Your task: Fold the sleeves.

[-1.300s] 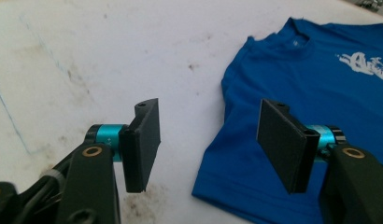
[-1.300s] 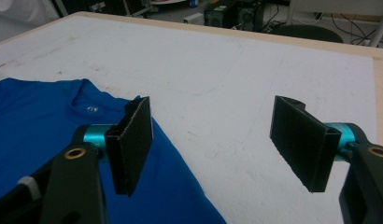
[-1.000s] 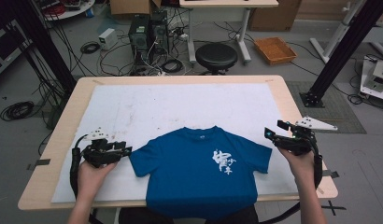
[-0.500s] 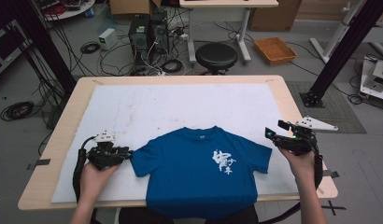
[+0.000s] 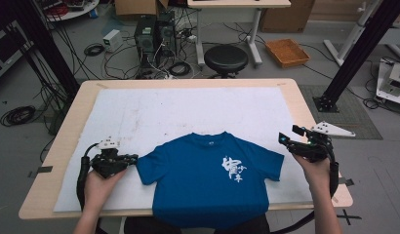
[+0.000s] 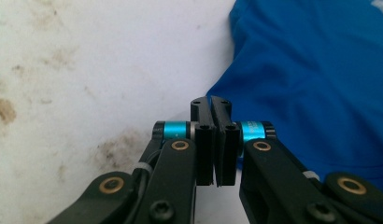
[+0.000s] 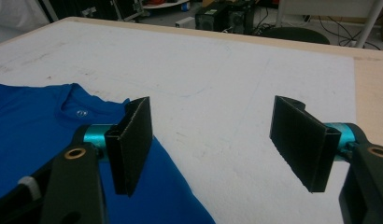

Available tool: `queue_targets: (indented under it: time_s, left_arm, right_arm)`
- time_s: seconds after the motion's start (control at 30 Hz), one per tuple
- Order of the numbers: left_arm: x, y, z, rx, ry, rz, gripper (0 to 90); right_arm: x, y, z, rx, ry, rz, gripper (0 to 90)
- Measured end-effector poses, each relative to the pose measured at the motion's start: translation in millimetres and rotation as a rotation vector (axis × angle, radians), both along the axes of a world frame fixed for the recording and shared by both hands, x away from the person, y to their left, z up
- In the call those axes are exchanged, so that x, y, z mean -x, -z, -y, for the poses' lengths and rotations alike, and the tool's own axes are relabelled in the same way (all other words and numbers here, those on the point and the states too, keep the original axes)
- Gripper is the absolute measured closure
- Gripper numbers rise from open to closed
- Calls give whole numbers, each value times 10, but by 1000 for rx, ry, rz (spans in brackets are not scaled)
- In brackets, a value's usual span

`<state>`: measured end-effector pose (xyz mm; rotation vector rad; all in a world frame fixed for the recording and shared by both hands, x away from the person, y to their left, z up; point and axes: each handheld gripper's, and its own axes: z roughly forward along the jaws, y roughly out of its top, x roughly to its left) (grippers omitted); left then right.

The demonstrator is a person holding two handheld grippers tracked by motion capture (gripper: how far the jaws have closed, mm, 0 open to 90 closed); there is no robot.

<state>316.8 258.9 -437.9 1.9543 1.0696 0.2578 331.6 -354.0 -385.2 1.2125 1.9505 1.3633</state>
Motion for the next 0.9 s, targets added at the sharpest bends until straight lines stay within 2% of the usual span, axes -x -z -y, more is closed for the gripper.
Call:
queue_targets:
  time_s: [0.03,0.1,0.17,0.3,0.43,0.6,0.8,0.9]
  left_arm:
    - [16,-94,9,21,12,24,881]
    - [25,-146,27,27,11,37,881]
    - [34,-242,71,57,27,50,881]
    - [41,-388,233,127,70,39,881]
    - [15,-462,501,194,120,15,881]
    - [-91,-479,884,243,174,-13,881]
    - [-238,-375,1309,245,194,-42,880]
    - [-288,-291,1477,240,220,-36,865]
  right_arm:
    - [4,-1,6,-2,0,0,298]
    - [10,-5,10,-2,1,2,298]
    - [14,-15,19,-1,5,4,298]
    - [24,-37,41,-11,9,10,298]
    - [30,-49,50,-13,13,15,297]
    - [39,-56,63,-19,15,19,298]
    - [39,-51,58,-17,15,16,297]
    - [39,-46,74,-15,19,16,298]
